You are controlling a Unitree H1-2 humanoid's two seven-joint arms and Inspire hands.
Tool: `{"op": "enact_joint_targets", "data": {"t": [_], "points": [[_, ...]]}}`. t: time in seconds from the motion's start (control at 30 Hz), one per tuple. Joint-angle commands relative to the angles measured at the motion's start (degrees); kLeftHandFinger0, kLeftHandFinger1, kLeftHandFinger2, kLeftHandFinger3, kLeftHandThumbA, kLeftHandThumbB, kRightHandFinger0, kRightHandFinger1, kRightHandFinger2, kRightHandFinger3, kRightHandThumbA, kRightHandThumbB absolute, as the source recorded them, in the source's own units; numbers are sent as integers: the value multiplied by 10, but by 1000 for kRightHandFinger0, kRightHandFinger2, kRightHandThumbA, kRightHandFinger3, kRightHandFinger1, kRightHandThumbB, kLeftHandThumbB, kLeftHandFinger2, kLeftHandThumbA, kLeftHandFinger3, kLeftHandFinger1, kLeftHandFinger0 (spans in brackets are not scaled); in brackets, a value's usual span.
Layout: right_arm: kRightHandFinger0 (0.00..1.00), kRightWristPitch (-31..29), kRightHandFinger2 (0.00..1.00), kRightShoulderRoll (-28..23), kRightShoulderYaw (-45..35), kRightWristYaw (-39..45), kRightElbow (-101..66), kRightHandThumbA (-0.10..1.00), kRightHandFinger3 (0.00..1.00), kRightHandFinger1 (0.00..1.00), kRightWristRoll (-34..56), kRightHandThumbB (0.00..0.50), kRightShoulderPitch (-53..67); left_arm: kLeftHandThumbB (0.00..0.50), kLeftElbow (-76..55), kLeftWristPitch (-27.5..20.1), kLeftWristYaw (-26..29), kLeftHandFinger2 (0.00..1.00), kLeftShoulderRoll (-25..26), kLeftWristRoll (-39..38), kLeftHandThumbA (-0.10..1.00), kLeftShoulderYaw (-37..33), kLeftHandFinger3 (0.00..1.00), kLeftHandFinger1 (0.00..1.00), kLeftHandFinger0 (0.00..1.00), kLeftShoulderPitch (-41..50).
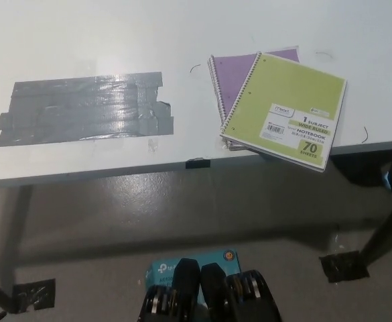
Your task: The robot uses its right hand to align two notebooks stacked together until they are fully overlapped
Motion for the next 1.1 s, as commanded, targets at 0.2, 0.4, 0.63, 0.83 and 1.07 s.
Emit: {"op": "enact_joint_targets", "data": {"t": [0.2,0.4,0.63,0.83,1.07], "points": [[1000,77,1000,-35,-32,-15,-90,947,1000,1000,-39,403,-44,241,-19,11,-12,850,9,-19,258,1,968,639,646,-7],[1000,89,1000,-64,-5,-8,-134,1000,1000,1000,-79,323,-158,244,-25,15,-9,831,9,-20,250,0,953,617,575,-15],[1000,104,1000,-50,17,20,-167,836,1000,1000,-87,281,-292,240,-38,18,-6,816,10,-14,252,-3,941,594,513,-11],[1000,104,1000,-12,33,30,-167,757,1000,1000,-108,302,-391,275,-41,15,-10,794,14,-10,287,-8,934,620,566,-2],[1000,104,1000,33,66,66,-114,783,1000,1000,-158,307,-542,233,-40,18,-4,814,12,-11,251,-10,958,595,539,-9]]}}
